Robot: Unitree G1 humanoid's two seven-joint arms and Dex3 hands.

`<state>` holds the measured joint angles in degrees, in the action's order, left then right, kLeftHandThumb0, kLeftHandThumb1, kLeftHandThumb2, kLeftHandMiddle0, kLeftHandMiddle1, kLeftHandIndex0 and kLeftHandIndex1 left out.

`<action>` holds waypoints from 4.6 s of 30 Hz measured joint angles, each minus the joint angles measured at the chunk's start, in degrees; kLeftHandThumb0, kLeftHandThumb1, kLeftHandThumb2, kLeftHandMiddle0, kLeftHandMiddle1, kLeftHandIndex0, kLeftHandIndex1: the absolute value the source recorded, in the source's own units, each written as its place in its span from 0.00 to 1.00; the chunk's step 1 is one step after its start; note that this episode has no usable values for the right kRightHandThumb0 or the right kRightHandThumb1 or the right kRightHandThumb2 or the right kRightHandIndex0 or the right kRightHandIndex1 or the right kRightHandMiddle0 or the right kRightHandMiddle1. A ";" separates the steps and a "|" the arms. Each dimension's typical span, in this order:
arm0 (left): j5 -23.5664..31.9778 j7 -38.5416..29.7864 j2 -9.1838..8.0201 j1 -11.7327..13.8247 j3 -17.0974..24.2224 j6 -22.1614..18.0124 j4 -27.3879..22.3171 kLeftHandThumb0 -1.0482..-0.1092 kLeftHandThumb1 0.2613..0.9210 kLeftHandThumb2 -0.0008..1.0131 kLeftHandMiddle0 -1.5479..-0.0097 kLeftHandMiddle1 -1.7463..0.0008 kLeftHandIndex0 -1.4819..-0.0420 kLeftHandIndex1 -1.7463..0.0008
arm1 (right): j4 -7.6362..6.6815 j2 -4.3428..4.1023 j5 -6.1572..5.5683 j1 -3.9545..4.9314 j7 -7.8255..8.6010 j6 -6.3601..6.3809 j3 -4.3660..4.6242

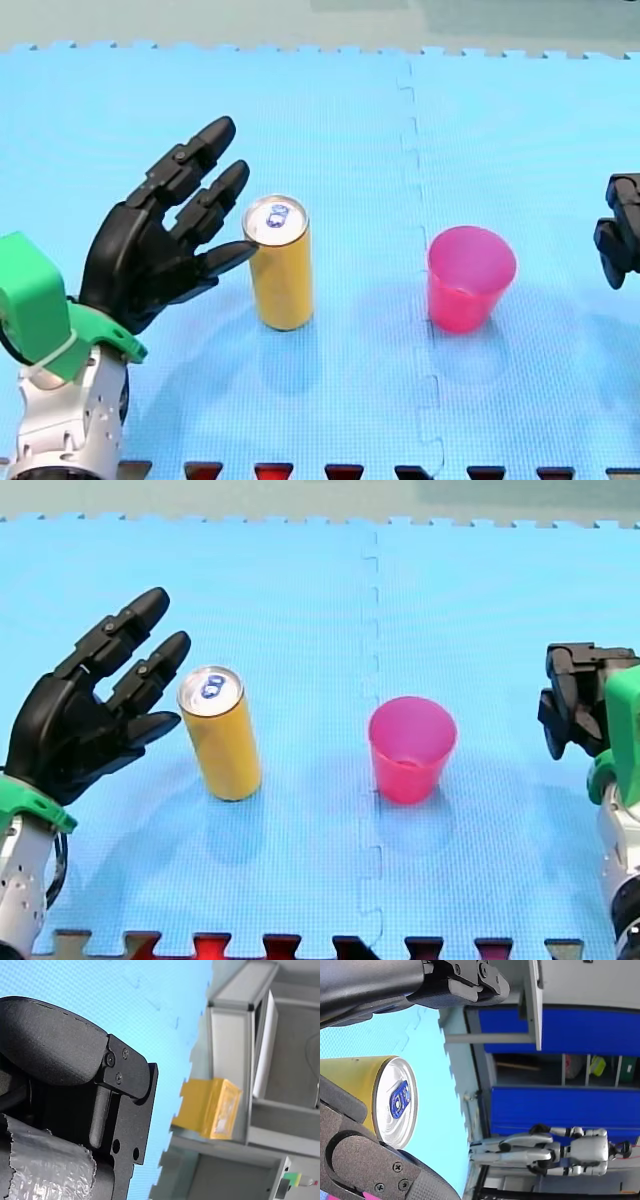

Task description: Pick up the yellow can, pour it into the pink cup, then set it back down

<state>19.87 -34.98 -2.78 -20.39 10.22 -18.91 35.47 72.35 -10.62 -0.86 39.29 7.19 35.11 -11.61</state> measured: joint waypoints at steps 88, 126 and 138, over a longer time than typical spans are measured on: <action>-12.07 -0.56 -0.65 -11.31 -1.34 -7.55 31.68 0.23 0.60 0.01 0.87 1.00 0.87 1.00 | -0.20 -1.55 -0.03 -1.22 1.54 1.44 -0.26; -18.28 33.29 6.55 -11.32 -3.86 -2.88 26.53 0.72 0.76 0.00 0.11 0.95 0.17 0.98 | -1.21 -0.62 -0.45 -2.37 1.03 2.31 -0.20; -19.52 32.49 4.13 -9.88 -5.37 -0.86 23.04 0.73 0.75 0.00 0.11 0.98 0.16 0.99 | -1.43 -0.33 -0.68 -2.50 0.58 2.48 -0.06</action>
<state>0.34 -2.49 1.35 -30.28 4.85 -19.77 58.50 70.91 -10.95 -1.54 36.80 7.77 37.59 -11.67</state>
